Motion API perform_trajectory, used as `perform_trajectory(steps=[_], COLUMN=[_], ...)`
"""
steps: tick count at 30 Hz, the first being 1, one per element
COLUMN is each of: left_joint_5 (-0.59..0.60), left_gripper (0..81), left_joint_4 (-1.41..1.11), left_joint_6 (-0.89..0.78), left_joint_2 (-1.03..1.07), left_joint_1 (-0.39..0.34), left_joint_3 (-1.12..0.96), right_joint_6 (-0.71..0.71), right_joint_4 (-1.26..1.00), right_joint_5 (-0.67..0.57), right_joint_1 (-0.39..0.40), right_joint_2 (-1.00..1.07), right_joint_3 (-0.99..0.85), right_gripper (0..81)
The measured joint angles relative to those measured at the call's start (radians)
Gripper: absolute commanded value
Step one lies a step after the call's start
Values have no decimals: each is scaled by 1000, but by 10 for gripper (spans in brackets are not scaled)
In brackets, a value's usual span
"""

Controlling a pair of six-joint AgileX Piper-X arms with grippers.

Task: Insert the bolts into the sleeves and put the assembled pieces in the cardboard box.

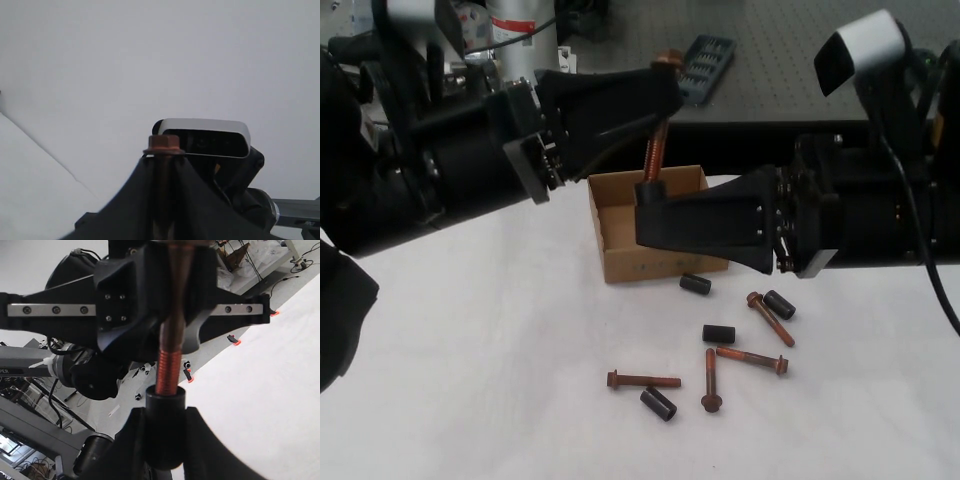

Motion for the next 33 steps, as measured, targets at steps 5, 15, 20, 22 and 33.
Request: perform_trajectory(steps=[5, 15, 20, 22, 33], left_joint_5=[-7, -43, -44, -30, 23], left_gripper=[6, 6, 6, 6, 6], left_joint_4=[-2, -2, -2, 2, 64], left_joint_6=[27, 67, 67, 67, 67], left_joint_2=[0, 0, 0, 0, 0], left_joint_1=[0, 29, 42, 45, 46], left_joint_3=[0, 0, 0, 0, 0], right_joint_6=[17, 23, 23, 23, 23], right_joint_4=[-1, -9, -9, -9, 14], right_joint_5=[29, 46, 33, 21, -56], right_joint_1=[0, -27, -53, -55, -60], right_joint_2=[0, 0, 0, 1, 9], right_joint_3=[0, 0, 0, 0, 4], right_gripper=[27, 27, 27, 27, 27])
